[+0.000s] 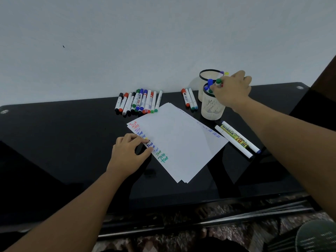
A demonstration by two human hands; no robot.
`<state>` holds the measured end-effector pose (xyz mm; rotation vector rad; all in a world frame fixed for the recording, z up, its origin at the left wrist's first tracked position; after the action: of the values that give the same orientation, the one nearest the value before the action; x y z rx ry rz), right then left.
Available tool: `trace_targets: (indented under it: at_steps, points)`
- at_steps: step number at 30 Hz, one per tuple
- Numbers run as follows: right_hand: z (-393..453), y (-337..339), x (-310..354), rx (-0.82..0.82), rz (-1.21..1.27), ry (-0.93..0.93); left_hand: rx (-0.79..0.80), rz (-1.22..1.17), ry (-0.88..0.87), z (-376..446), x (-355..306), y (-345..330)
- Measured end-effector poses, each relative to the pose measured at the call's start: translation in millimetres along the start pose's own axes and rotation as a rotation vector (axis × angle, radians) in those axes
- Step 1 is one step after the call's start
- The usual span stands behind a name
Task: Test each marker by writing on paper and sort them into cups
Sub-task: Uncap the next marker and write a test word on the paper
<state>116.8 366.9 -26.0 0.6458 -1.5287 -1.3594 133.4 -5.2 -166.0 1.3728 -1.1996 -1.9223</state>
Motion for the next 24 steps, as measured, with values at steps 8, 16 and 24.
trace_targets:
  at_steps: [8,16,24]
  points:
    - [-4,-2,-3,-0.033,0.104,0.044,-0.002,-0.004,-0.002,0,1,0]
    - [-13,8,8,-0.172,0.082,0.107,0.018,-0.022,0.017,1,3,0]
    - [-96,-14,85,-0.353,0.158,0.614,0.188,-0.015,0.048,18,3,2]
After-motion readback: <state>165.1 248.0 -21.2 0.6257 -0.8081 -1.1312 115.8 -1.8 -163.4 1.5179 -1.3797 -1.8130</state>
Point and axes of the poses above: each hand's wrist, its own z-axis towards the middle knuckle, its own y-axis out of the back of the hand, x = y × z, the point moved 10 cm from there along z, towards the middle knuckle, and after that the axes turned 11 degrees about x, right-handed, at the moved point
